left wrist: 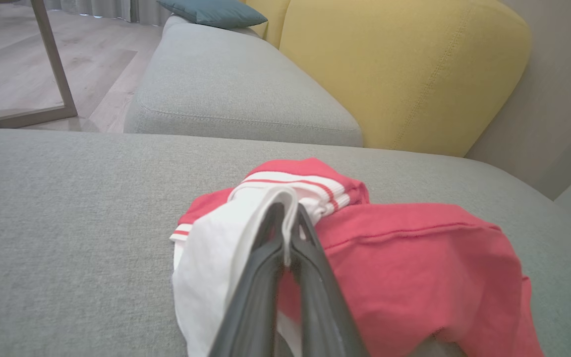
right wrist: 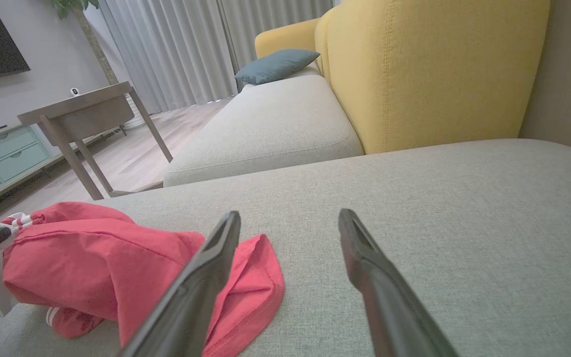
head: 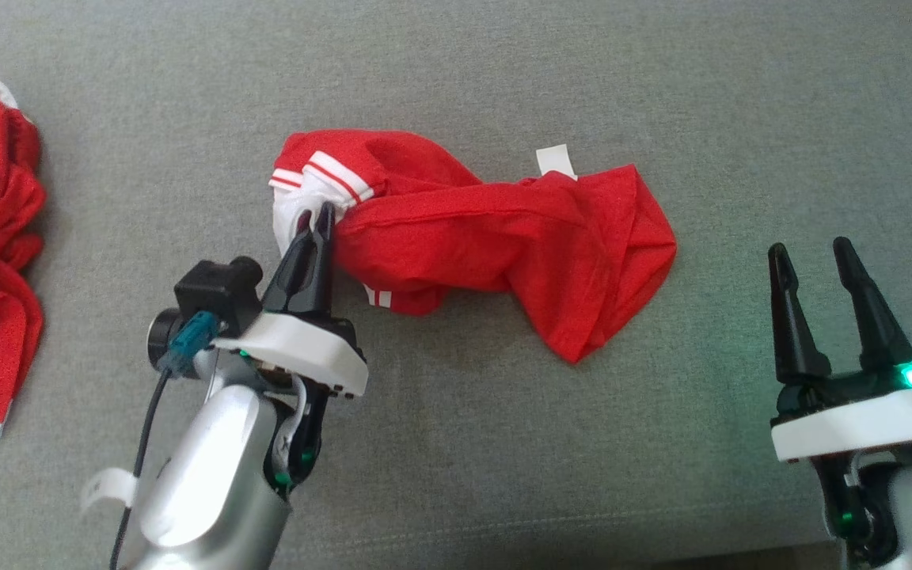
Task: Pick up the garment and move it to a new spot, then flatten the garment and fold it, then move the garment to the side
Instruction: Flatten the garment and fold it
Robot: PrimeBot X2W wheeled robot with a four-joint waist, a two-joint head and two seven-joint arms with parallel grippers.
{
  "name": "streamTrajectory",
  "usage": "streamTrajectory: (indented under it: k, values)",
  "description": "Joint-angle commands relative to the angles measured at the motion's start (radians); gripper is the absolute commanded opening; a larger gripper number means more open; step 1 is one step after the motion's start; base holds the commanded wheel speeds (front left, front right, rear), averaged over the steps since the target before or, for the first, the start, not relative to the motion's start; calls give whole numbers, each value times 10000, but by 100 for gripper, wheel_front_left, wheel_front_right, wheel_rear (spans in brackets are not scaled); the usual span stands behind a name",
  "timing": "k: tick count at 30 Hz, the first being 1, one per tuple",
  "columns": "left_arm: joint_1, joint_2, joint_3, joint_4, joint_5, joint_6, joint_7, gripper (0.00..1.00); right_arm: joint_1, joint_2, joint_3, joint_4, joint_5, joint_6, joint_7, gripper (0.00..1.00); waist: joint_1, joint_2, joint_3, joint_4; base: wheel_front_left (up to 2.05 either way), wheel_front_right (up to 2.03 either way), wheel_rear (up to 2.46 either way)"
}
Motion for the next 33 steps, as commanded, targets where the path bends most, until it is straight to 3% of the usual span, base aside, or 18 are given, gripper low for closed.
streamTrajectory:
  k: [1,2,8,17,24,33]
  values:
    - [-378,72,365,-162,-36,23,-131,80,-219,-163,212,-312,52,75,6,100,0,0,-14,-27,0,0,0]
    - [-429,71,336,-56,24,50,-159,100,-211,-159,197,-301,45,75,-3,100,0,0,-30,-36,0,0,0]
    - [-229,237,333,-37,488,346,-431,100,-138,-100,19,-302,-120,75,-19,100,0,0,-240,9,0,0,0]
    - [1093,719,835,-1186,1009,1050,-538,100,47,-88,-164,-549,-534,75,190,100,0,0,-629,270,0,0,0]
    - [2043,939,1190,-2243,1522,1306,-543,100,312,-124,-128,-708,-828,75,394,100,0,0,-964,377,0,0,0]
    - [2835,1025,1312,-2556,1717,1320,-545,100,639,-156,-66,-781,-911,75,588,100,0,0,-1259,390,0,0,0]
